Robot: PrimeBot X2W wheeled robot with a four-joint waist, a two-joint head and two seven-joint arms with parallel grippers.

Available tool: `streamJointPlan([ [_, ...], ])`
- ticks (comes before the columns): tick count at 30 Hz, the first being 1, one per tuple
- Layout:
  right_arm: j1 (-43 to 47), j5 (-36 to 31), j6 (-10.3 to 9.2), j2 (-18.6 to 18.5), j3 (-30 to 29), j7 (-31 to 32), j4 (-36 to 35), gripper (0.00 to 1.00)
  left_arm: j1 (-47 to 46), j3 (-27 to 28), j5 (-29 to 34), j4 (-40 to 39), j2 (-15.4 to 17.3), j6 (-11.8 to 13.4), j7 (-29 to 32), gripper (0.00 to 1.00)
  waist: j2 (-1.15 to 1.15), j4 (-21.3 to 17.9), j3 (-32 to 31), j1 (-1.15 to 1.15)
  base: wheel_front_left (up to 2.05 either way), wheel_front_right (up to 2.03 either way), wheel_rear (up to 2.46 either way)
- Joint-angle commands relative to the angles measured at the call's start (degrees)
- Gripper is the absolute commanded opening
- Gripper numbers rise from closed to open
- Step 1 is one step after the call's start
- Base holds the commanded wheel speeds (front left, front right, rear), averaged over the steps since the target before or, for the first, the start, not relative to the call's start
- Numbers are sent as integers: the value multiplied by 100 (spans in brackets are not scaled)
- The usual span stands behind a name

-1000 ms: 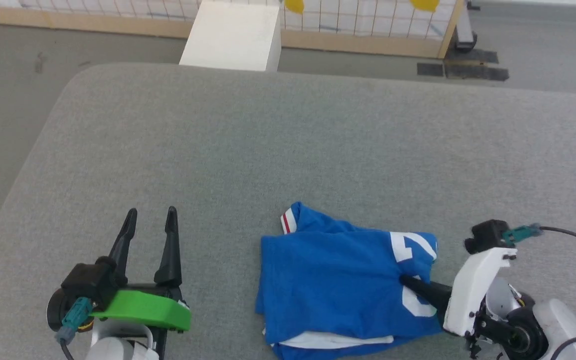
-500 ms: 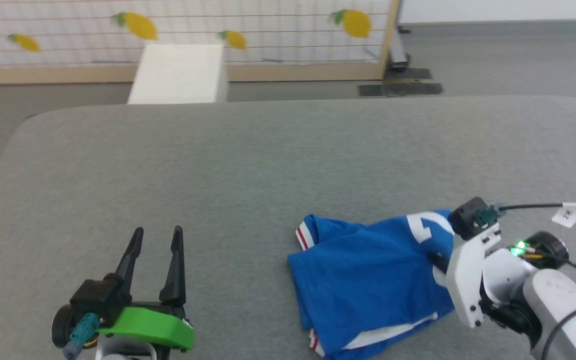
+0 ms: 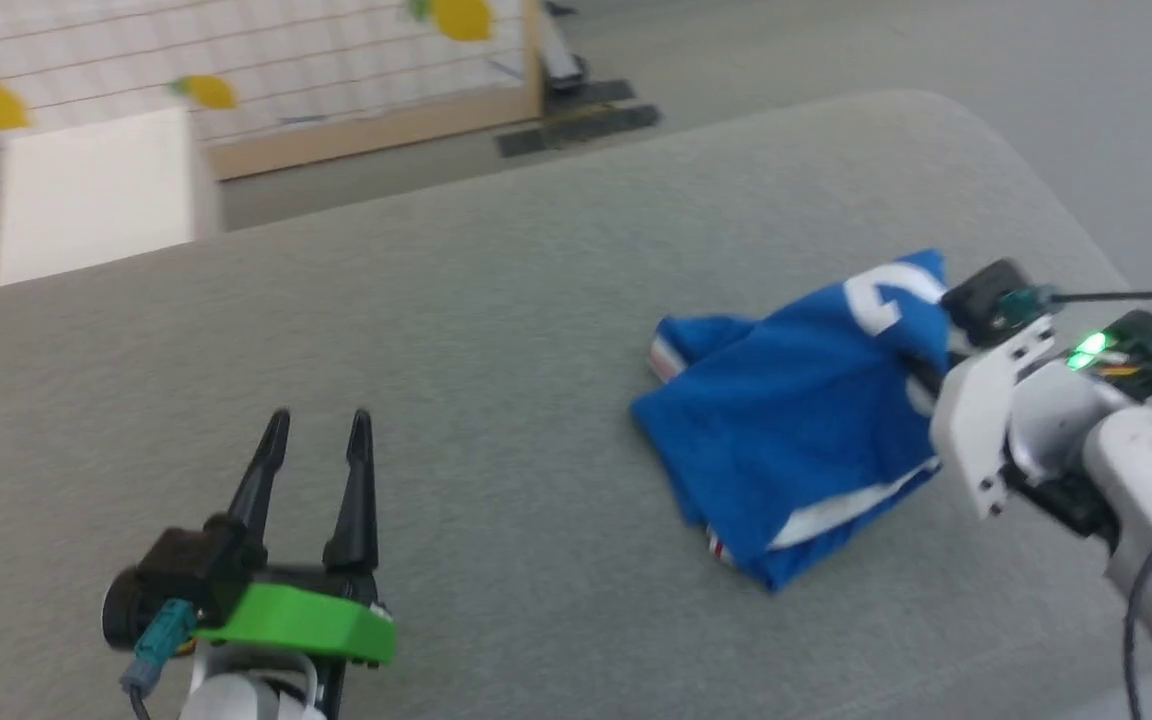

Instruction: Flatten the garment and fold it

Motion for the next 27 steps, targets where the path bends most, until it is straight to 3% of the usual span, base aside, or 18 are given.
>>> streamJointPlan([
  [1,-167,10,-11,-57,-57,-149,148,0,-174,-37,6,-46,73,-40,-26,100,68,-774,685,0,0,0,0],
  [7,-654,-17,-11,-260,-551,-872,945,0,-710,-388,22,-148,374,-42,-26,100,68,-799,1423,0,0,0,0],
  [15,-1299,-140,-11,-472,-1241,-1631,1953,0,-1347,-631,2,-388,804,-42,18,100,68,-432,2396,0,0,0,0],
  [21,-1696,-362,-11,-286,-1503,-2082,2553,0,-1609,-633,-10,-588,982,-42,68,100,68,-259,2881,0,0,0,0],
  [22,-1750,-448,-11,-236,-1562,-2126,2732,22,-1638,-637,-14,-596,993,-42,71,100,68,-234,2923,0,0,0,0],
  [24,-1829,-588,-11,-136,-1659,-2276,2997,100,-1663,-649,-22,-587,1001,-42,68,100,68,-195,2953,0,0,0,0],
  [27,-1898,-803,-11,-45,-1806,-2485,3394,100,-1651,-660,-43,-545,1001,-39,58,100,68,-154,2910,0,0,0,0],
])
